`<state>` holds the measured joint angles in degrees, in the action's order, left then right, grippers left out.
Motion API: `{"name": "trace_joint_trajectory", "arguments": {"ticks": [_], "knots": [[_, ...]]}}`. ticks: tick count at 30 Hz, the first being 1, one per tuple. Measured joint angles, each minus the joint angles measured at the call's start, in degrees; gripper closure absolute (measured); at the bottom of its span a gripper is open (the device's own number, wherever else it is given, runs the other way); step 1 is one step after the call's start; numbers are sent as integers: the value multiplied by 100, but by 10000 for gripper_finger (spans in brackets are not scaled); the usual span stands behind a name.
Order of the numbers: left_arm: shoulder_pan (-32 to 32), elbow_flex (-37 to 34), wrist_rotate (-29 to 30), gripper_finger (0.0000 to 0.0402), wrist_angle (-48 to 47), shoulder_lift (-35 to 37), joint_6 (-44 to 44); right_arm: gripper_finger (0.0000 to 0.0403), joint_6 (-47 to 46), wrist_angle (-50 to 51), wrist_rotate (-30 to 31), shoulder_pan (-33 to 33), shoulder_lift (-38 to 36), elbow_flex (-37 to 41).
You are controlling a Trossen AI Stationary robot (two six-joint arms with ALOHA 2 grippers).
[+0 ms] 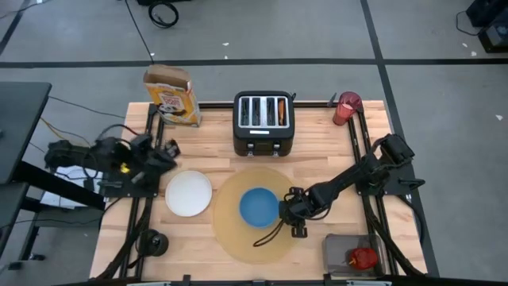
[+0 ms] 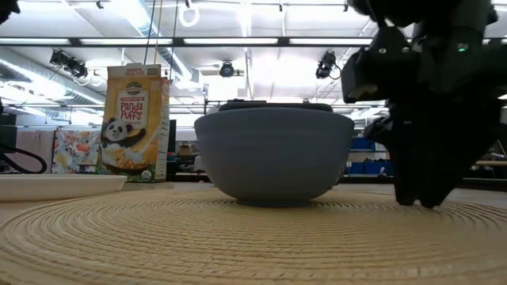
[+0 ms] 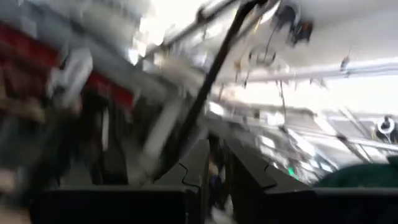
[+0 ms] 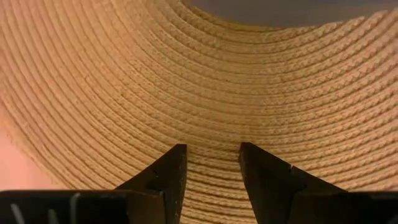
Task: Arrange a breakfast setting
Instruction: Adjust the placemat
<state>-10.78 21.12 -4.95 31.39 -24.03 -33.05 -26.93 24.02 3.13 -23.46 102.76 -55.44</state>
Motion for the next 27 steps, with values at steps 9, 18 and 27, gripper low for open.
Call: {"name": "trace_joint_trajectory", "arguments": {"ticks": [9, 18, 27], "knots": [[-980, -2, -413, 344, -384, -860, -716, 245, 355, 221, 101, 218, 1, -4], [-1780, -2, 31, 344, -394, -1207, -1024, 247, 844, 653, 249, 497, -75, 3], [-2131, -2, 288, 344, -418, -1724, -1606, 247, 1177, 1124, 347, 727, -402, 23]]}}
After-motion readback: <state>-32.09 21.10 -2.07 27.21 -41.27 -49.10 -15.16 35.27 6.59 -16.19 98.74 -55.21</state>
